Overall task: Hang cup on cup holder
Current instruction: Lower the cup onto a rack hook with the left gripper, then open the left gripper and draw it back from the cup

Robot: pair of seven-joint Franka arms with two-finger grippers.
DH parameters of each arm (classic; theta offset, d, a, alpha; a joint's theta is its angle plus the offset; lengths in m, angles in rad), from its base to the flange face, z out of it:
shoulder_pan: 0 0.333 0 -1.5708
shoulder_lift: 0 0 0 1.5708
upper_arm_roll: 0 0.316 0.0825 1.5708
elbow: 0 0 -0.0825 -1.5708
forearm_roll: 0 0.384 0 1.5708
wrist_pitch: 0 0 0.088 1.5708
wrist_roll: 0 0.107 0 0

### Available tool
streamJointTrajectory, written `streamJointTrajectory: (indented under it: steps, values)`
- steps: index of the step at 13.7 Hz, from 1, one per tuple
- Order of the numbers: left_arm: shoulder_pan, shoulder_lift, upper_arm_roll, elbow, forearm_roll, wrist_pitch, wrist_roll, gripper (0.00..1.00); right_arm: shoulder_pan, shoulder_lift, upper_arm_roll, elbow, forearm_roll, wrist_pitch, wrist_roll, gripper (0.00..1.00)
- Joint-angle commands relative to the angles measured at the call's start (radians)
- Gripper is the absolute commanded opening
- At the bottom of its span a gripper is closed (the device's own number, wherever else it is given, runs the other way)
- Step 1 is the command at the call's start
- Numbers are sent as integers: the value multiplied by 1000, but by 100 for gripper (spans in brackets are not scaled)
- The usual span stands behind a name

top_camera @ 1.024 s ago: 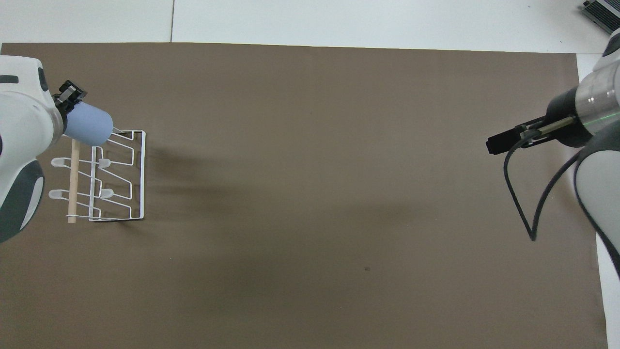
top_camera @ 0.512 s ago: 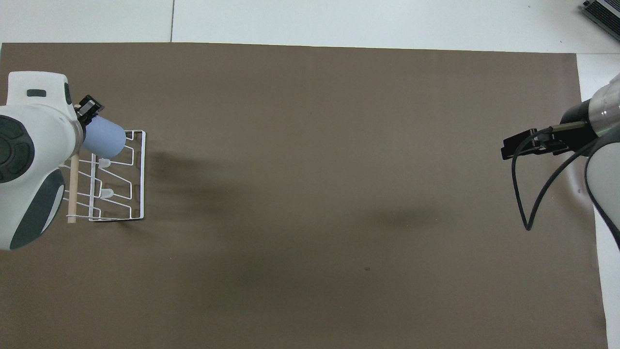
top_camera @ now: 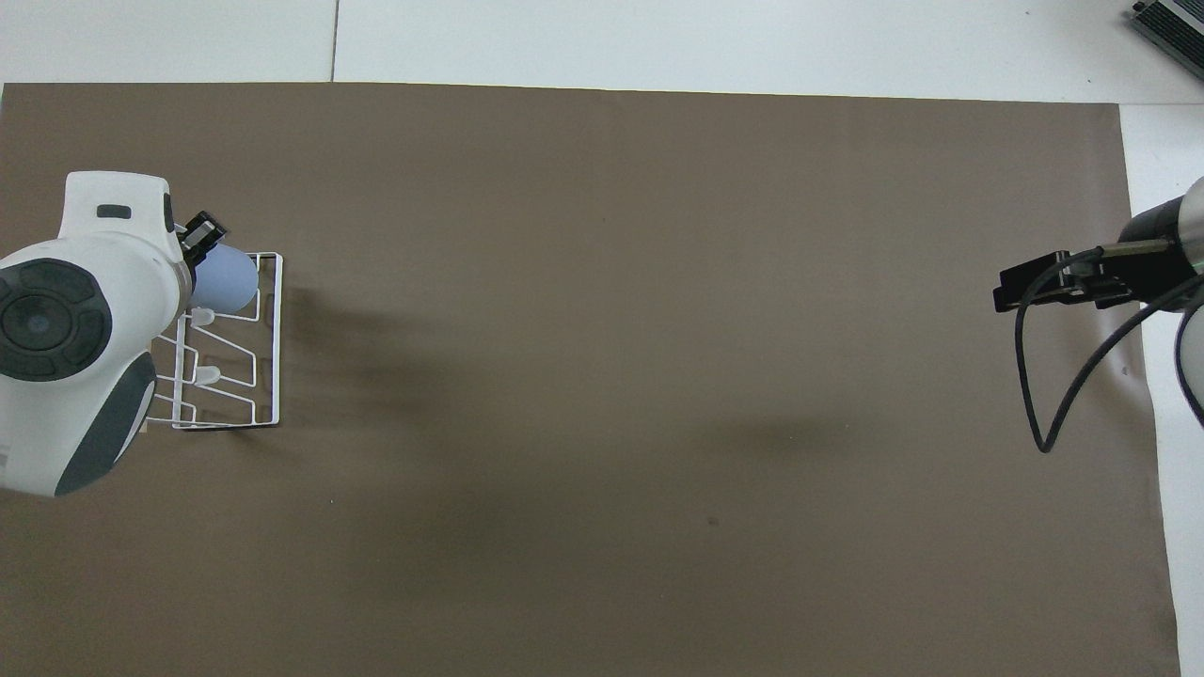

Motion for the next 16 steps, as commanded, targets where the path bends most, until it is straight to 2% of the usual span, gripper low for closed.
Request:
streamJointTrajectory:
  steps: [1,2,3,4,8,11,13,16]
  values:
    - [-1,-22,8,-49,31,48,-22,9,7,-15,-2,-11,-18,-15,33,100]
    - [0,-22,8,-49,31,50,-19,32,7,-16,-2,-17,-18,-15,36,100]
    - [2,-22,8,-46,31,50,-13,62,5,-16,-2,-17,-18,-15,31,100]
    - [2,-20,8,-37,32,47,-6,100,-3,-16,-2,-17,-18,-15,21,100]
    - [-1,-2,8,29,32,25,19,100,-4,-16,-2,-17,-17,-1,-38,100]
    - [-1,-20,5,114,17,-73,115,100,-7,-16,-2,-17,-17,-1,-41,100]
    - [-12,-26,3,173,-73,-155,154,100,-7,-16,-2,-17,-15,-3,-38,100]
    - [-17,-37,0,255,-214,-323,362,100,-21,-16,0,-17,-9,-6,-35,100]
